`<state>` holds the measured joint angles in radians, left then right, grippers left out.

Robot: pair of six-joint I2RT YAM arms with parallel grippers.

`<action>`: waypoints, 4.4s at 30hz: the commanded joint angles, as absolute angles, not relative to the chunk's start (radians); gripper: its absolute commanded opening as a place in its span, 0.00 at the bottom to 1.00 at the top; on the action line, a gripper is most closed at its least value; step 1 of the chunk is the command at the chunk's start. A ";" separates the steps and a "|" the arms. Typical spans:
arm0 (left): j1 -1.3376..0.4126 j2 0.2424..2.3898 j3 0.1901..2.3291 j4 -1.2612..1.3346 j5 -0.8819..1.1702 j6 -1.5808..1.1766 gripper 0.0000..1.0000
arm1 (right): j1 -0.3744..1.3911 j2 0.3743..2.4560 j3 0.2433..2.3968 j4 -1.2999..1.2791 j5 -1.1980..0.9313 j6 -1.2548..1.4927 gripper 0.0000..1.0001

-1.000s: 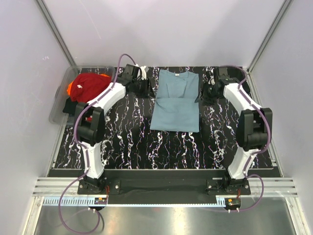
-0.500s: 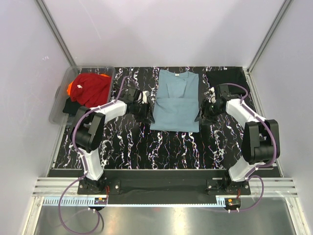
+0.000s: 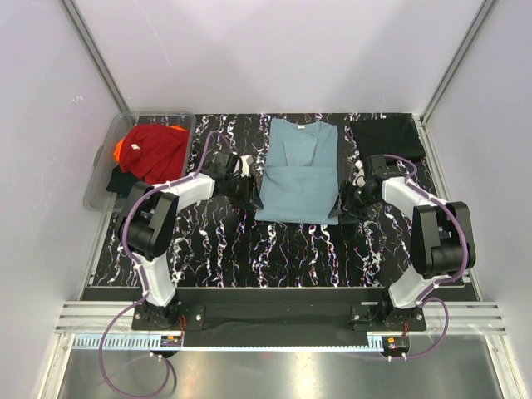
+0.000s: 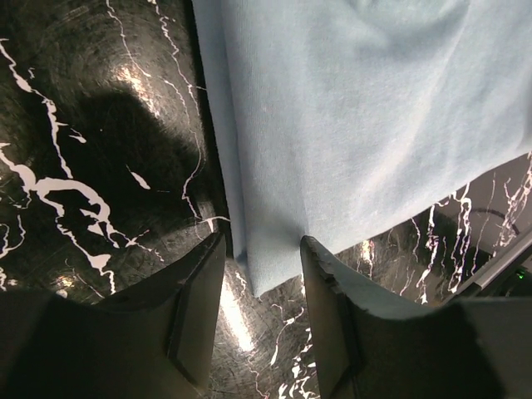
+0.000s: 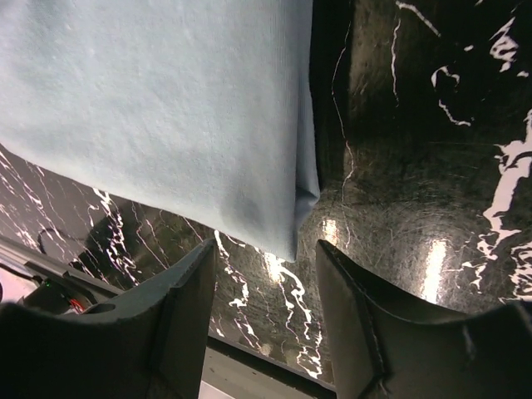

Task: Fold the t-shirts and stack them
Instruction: Fold the tshirt

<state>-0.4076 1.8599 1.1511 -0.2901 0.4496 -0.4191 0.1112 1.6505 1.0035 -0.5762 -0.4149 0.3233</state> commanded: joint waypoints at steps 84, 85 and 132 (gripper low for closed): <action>-0.459 2.080 1.451 -0.371 0.245 -0.463 0.31 | 0.115 1.991 1.368 -0.566 -0.200 0.391 0.21; -0.456 2.085 1.451 -0.373 0.241 -0.463 0.31 | 0.115 1.994 1.368 -0.566 -0.187 0.391 0.20; -0.480 1.755 1.168 -0.396 0.319 -0.476 0.31 | 0.229 2.064 1.431 -0.374 -0.830 0.453 0.00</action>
<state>-0.4736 1.7386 1.1915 -0.4664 0.3557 -0.4767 0.2344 2.0071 1.3876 -0.4030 -0.7765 0.4812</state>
